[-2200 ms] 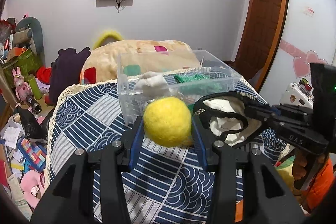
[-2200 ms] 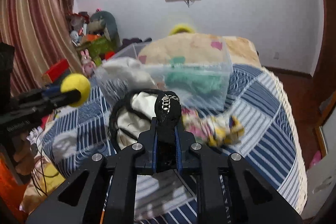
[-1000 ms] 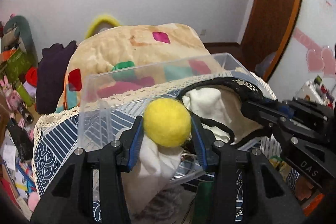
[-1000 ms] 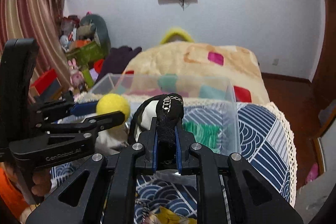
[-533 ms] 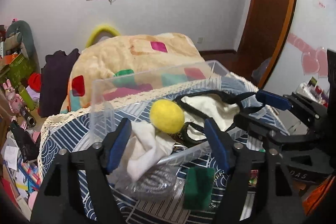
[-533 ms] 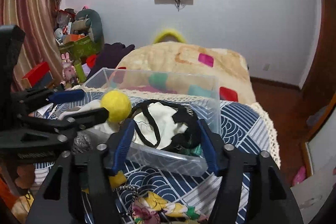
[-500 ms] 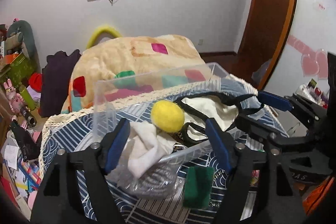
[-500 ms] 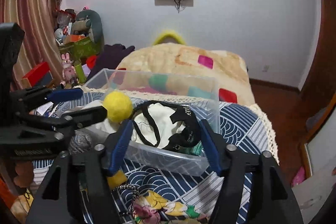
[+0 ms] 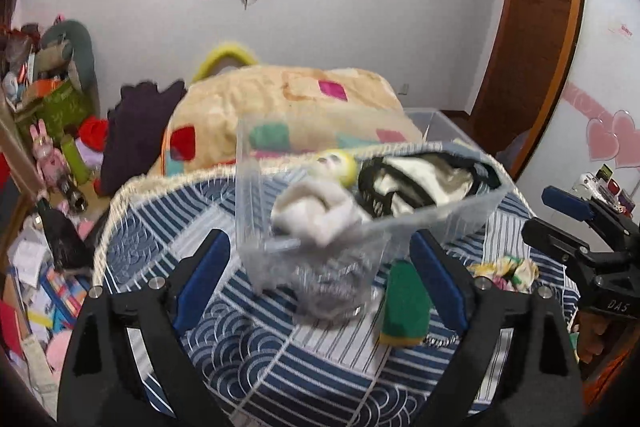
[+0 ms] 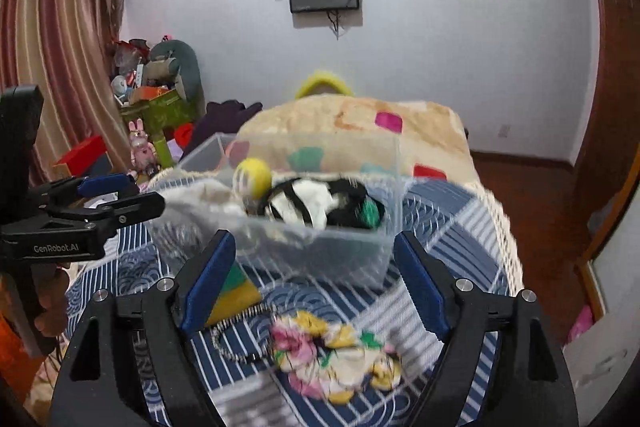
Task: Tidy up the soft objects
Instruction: 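Lower the ball and bag into the clear box and open both tools, then grasp the floral cloth with the right tool while the left tool grasps the grey glove, then lower the glove and floral cloth into the clear box and open both tools, then grasp the green sponge with the left tool while the right tool grasps the beaded chain, then lower the sponge and chain into the clear box and open both tools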
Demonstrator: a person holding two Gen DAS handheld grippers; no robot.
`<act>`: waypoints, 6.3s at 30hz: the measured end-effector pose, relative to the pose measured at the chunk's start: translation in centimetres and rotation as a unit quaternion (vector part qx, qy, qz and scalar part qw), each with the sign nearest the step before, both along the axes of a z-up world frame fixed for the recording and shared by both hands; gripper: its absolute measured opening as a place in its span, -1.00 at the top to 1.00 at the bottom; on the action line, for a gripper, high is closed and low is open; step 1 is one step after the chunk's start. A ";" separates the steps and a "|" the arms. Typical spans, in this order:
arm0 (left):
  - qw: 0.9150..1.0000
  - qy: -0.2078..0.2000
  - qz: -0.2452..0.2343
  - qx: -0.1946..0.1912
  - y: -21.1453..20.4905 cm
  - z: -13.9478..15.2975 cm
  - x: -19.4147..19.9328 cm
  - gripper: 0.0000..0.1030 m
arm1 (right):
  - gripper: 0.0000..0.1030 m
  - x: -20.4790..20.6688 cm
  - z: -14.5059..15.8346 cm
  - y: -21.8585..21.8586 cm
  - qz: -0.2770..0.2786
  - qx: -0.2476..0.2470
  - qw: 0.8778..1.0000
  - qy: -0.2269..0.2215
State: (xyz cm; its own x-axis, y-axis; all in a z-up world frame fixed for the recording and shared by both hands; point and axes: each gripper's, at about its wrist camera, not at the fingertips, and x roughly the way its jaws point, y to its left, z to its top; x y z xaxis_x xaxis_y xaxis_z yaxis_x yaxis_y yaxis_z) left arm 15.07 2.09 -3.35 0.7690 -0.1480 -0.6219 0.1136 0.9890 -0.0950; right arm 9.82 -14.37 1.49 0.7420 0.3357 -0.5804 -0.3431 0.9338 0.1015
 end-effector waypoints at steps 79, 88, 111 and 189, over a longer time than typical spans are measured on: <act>0.997 -0.049 0.057 0.010 2.8 0.1 4.1 0.49 | 0.68 6.9 -1.9 8.2 0.055 -0.018 0.998 0.015; 0.999 -0.022 0.016 0.044 0.4 -1.5 5.6 0.49 | 0.60 7.5 -3.1 8.5 0.067 -0.024 0.996 0.053; 0.998 -0.059 0.001 0.018 0.1 1.6 -1.3 -0.79 | -0.33 0.7 1.4 3.5 0.026 -0.027 0.998 -0.059; 0.999 -0.041 -0.014 -0.024 -3.2 -0.2 3.3 0.34 | 0.87 4.8 0.6 2.5 -0.012 0.003 0.999 -0.049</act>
